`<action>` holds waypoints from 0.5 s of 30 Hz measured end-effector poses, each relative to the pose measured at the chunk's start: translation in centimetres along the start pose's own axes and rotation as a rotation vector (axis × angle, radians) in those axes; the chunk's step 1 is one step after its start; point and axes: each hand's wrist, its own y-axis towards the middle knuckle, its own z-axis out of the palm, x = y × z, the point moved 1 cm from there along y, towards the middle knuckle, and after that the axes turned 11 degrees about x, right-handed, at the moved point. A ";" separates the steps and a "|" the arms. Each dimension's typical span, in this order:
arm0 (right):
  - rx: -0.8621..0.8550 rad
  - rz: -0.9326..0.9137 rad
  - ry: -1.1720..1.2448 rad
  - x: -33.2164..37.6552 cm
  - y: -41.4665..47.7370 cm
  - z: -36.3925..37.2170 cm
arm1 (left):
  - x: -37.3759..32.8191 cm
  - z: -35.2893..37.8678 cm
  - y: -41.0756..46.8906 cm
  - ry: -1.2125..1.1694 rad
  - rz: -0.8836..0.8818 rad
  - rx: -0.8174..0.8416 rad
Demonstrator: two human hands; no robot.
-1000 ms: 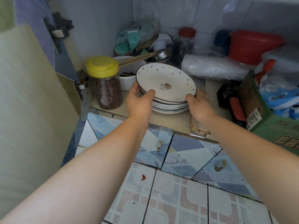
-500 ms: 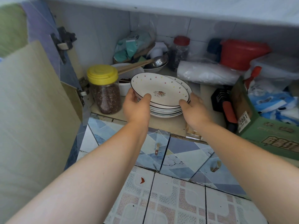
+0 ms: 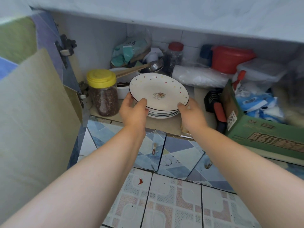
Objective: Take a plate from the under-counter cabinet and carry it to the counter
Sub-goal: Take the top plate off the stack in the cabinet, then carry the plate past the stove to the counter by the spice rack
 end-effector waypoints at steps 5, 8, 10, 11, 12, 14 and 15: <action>-0.036 -0.010 0.257 0.6 -3.3 -1.8 | -0.4 0.6 -2.4 -0.049 -0.030 0.051; -0.046 -0.049 0.404 1.0 -5.6 -2.5 | -0.5 0.6 -4.1 -0.058 -0.062 0.078; -0.047 -0.064 0.508 0.8 -7.0 -2.7 | -0.5 0.4 -5.3 -0.054 -0.074 0.095; -0.042 -0.058 0.565 0.7 -7.5 -2.7 | -0.6 0.3 -5.7 -0.053 -0.079 0.103; -0.033 -0.047 0.613 0.5 -8.0 -2.7 | -0.6 0.2 -6.2 -0.049 -0.083 0.109; -0.021 -0.021 0.681 0.3 -9.0 -2.7 | -0.7 0.0 -6.9 -0.043 -0.098 0.110; -0.027 -0.018 0.717 0.3 -9.5 -2.7 | -0.8 -0.1 -7.3 -0.047 -0.111 0.104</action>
